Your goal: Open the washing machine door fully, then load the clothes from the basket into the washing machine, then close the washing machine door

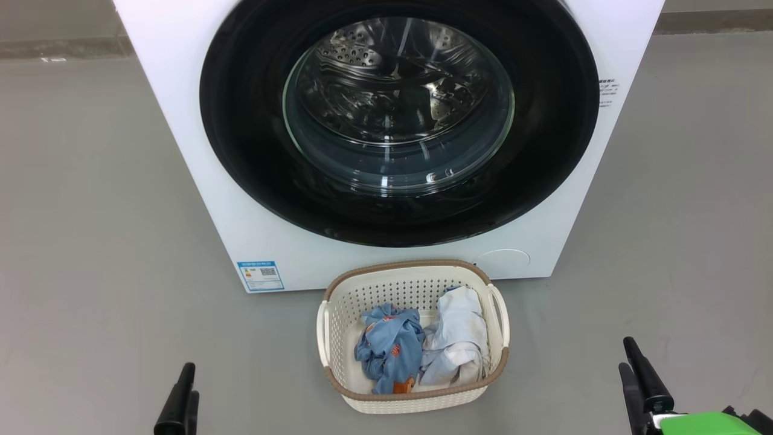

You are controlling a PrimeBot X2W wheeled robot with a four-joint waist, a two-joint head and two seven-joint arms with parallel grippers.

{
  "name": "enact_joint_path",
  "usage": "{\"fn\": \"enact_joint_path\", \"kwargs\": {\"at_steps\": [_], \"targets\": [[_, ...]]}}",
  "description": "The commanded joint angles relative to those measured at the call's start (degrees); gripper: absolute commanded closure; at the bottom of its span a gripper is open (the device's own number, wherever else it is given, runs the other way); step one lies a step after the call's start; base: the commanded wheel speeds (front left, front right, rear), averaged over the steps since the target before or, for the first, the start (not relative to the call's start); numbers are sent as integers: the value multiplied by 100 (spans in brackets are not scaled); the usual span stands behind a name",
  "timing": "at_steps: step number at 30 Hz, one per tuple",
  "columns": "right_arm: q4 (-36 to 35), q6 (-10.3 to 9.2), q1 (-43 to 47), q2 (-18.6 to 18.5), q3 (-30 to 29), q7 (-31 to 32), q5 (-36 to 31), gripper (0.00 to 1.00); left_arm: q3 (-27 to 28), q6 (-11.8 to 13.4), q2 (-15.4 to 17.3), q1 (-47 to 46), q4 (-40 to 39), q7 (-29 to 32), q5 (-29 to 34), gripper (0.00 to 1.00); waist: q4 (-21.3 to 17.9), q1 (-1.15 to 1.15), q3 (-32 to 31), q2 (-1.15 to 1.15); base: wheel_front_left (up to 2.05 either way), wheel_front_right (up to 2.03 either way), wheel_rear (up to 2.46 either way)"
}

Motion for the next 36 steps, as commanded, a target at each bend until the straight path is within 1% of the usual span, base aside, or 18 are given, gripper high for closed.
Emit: {"fn": "enact_joint_path", "kwargs": {"at_steps": [1, 16, 23, 24, 36], "targets": [[-129, 2, -201, -82, 67, -61, -135, 0, 28, -5, 94, -153, -190, -54, 166, 0, 2, -1, 0, 0, 0, 0, 0], [-111, 3, -291, -240, 237, -312, -1213, 0, -41, -8, 120, -161, -346, -307, 1274, 0, 20, -1, -5, 0, 0, 0, 0], [-95, 3, -324, -302, 291, -430, -1769, 0, -79, -10, 134, -158, -430, -425, 1907, 0, 25, -1, -3, 0, 0, 0, 0], [-95, 3, -324, -302, 291, -430, -1769, 0, -79, -10, 134, -158, -430, -425, 1907, 0, 25, -1, -3, 0, 0, 0, 0], [-52, 4, -376, -386, 419, -630, -2701, 0, -189, -12, 176, -153, -524, -627, 2793, 0, 30, -1, -2, 0, 0, 0, 0]]}}
